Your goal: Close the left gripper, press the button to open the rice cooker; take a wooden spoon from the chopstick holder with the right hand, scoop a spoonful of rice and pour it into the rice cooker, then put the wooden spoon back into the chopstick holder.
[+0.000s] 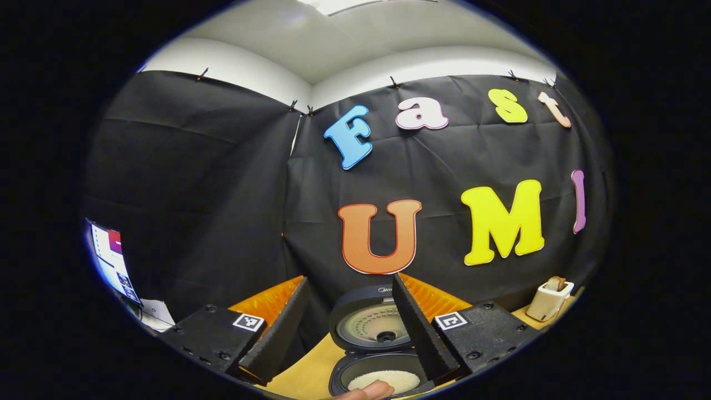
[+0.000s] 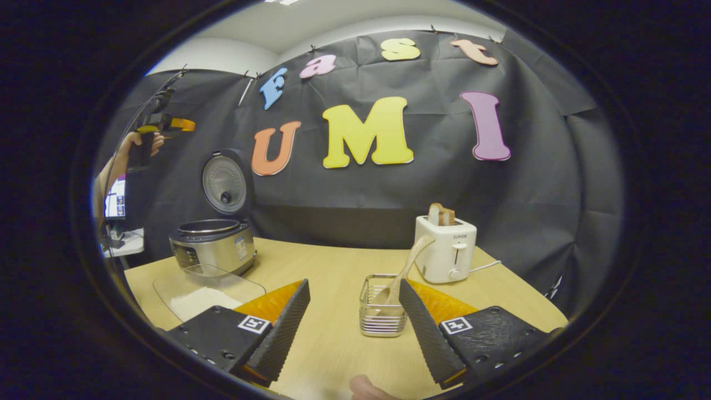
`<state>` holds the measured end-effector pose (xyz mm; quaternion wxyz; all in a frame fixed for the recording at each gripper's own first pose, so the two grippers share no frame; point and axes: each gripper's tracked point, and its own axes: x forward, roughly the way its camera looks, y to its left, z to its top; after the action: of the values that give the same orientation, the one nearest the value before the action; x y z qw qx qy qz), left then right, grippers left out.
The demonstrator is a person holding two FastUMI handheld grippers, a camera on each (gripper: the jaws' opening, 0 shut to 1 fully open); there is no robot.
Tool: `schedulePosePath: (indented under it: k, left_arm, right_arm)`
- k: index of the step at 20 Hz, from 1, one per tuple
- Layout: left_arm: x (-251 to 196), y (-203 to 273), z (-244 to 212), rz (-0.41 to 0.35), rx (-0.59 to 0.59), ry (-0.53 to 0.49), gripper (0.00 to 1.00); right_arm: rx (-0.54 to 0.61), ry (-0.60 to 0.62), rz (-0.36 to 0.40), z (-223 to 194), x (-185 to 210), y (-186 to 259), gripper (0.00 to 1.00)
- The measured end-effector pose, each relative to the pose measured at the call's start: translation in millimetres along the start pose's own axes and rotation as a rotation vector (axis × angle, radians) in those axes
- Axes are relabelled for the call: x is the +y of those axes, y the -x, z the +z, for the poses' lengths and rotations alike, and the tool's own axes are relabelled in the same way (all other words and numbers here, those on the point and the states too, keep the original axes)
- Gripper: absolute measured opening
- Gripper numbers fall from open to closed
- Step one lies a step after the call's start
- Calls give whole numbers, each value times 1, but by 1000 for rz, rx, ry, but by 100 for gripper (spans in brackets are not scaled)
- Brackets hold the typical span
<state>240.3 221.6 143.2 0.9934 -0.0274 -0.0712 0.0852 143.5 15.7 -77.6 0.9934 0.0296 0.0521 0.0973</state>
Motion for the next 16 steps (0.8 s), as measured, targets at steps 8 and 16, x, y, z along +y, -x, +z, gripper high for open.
schedulePosePath:
  k: [8, 16]
  left_arm:
    - [-37, -108, 2, -64, -98, 11, 95]
    - [-57, -164, -52, -52, -3, 19, 95]
  right_arm:
    - [5, -18, -1, -5, -6, 4, 95]
    - [-75, -76, 5, 8, -20, 3, 96]
